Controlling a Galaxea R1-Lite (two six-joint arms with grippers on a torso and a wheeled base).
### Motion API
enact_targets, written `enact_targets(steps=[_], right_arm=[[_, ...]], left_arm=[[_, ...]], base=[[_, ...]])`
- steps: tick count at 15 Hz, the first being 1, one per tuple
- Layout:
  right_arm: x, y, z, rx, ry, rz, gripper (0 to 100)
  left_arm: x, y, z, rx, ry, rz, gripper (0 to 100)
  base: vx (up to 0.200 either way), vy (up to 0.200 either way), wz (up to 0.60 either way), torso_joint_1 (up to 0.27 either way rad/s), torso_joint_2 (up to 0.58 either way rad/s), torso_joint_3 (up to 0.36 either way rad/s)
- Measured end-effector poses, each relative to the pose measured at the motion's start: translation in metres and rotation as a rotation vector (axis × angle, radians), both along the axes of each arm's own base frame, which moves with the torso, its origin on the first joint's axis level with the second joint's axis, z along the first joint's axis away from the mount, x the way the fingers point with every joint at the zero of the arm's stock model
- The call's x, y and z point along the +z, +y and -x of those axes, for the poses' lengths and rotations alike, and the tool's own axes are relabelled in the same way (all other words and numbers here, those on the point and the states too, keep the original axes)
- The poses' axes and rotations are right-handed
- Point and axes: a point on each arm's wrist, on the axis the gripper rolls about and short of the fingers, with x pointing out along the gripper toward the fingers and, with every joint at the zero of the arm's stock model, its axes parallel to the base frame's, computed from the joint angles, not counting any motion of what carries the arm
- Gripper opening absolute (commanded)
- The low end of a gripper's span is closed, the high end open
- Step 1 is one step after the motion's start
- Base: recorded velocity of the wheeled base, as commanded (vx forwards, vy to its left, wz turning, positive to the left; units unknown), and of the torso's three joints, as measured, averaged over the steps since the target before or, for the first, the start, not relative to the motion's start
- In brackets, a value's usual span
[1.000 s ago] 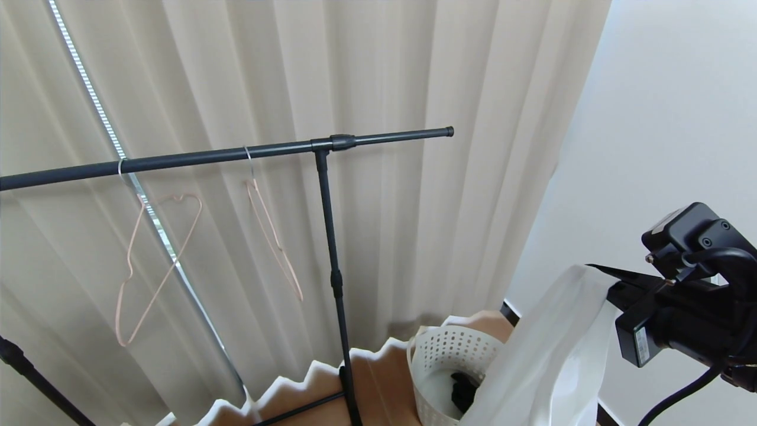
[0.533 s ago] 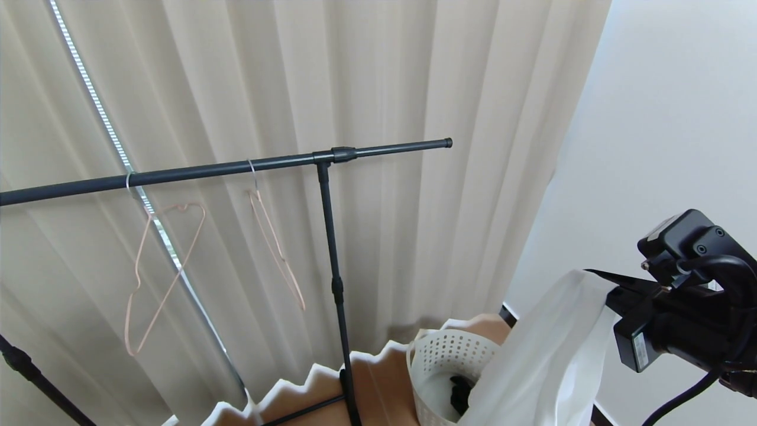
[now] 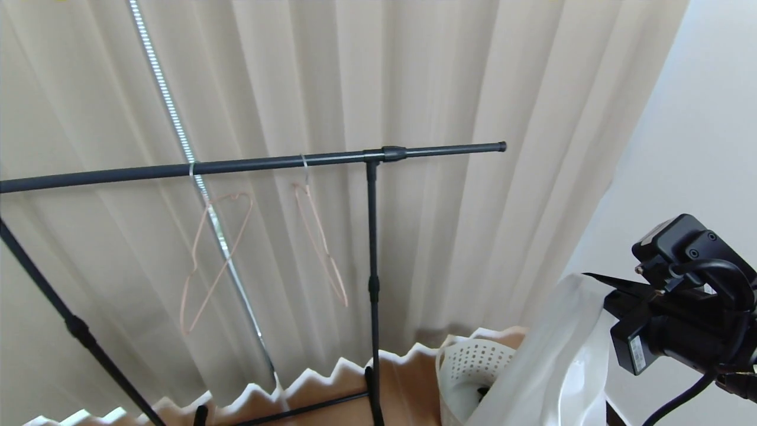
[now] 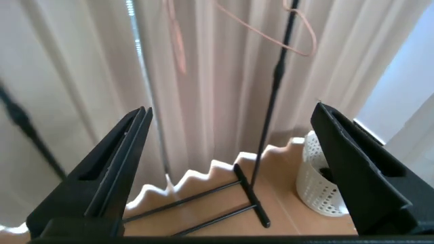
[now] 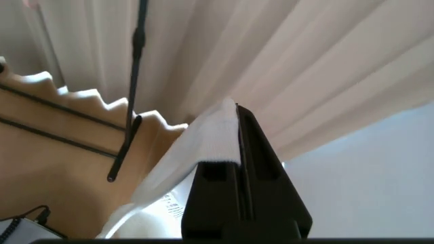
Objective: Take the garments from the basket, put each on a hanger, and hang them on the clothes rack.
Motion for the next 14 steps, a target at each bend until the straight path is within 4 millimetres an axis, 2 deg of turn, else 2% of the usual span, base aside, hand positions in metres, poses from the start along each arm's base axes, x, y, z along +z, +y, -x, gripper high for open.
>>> enact_targets(steps=[3, 7, 14], right_arm=[[-0.0002, 0.0001, -0.0002, 0.000, 0.000, 0.000, 0], [-0.0007, 0.0001, -0.0002, 0.000, 0.003, 0.002, 0], [0.0002, 0.0000, 0.0000, 0.000, 0.000, 0.000, 0]], left_arm=[[0.0000, 0.0000, 0.0000, 0.001, 0.000, 0.001, 100], [0.0001, 0.0000, 0.0000, -0.001, -0.001, 0.001, 100], [0.0006, -0.0001, 0.0002, -0.003, -0.002, 0.002, 100]], base=[[0.000, 0.000, 0.60, 0.002, 0.00, 0.004], [0.000, 0.000, 0.00, 0.000, 0.00, 0.000], [0.000, 0.200, 0.00, 0.003, 0.01, 0.004]])
